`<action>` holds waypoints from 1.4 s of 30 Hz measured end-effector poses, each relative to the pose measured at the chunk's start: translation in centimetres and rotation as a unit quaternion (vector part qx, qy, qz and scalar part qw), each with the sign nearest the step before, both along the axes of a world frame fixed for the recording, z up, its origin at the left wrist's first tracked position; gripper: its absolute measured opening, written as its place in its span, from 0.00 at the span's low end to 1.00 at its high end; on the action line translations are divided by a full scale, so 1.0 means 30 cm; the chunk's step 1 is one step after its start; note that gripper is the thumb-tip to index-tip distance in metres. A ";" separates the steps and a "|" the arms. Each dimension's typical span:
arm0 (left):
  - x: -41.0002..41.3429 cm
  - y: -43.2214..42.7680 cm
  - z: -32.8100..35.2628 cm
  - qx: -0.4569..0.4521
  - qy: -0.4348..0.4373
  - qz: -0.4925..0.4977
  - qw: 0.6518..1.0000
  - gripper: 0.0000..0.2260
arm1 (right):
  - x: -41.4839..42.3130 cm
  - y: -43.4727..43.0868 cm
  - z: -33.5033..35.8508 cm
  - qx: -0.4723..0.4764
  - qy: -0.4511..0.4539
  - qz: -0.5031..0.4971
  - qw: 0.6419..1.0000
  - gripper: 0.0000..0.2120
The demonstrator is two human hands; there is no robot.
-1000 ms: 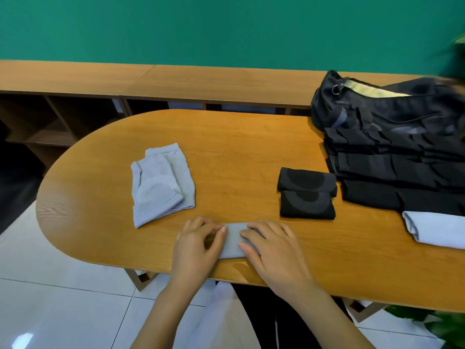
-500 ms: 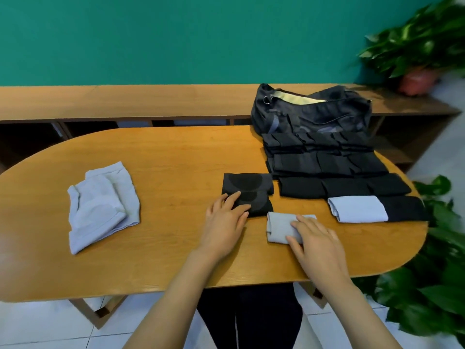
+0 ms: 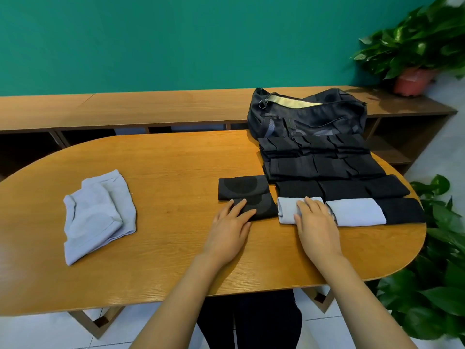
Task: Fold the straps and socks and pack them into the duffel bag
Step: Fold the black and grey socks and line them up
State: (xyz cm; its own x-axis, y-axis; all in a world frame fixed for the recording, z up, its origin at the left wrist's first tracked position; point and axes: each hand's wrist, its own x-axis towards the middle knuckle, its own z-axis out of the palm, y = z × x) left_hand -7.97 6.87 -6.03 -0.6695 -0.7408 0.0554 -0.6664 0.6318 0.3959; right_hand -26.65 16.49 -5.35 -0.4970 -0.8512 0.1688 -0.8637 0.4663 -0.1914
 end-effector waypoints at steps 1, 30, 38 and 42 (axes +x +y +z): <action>-0.011 0.002 0.003 -0.001 -0.004 -0.005 1.000 0.19 | 0.008 0.000 0.002 -0.006 0.001 0.006 1.000 0.20; 0.753 -0.114 -0.072 -0.127 0.087 0.295 0.943 0.17 | 0.719 -0.407 -0.043 0.085 -0.074 0.446 0.888 0.22; 0.883 -0.162 -0.104 -0.173 0.083 0.360 0.913 0.10 | 0.529 -0.276 -0.035 0.056 -0.087 0.394 0.913 0.25; 0.862 -0.144 -0.085 -0.162 0.096 0.360 0.914 0.11 | 0.440 -0.200 -0.035 0.031 -0.075 0.386 0.919 0.24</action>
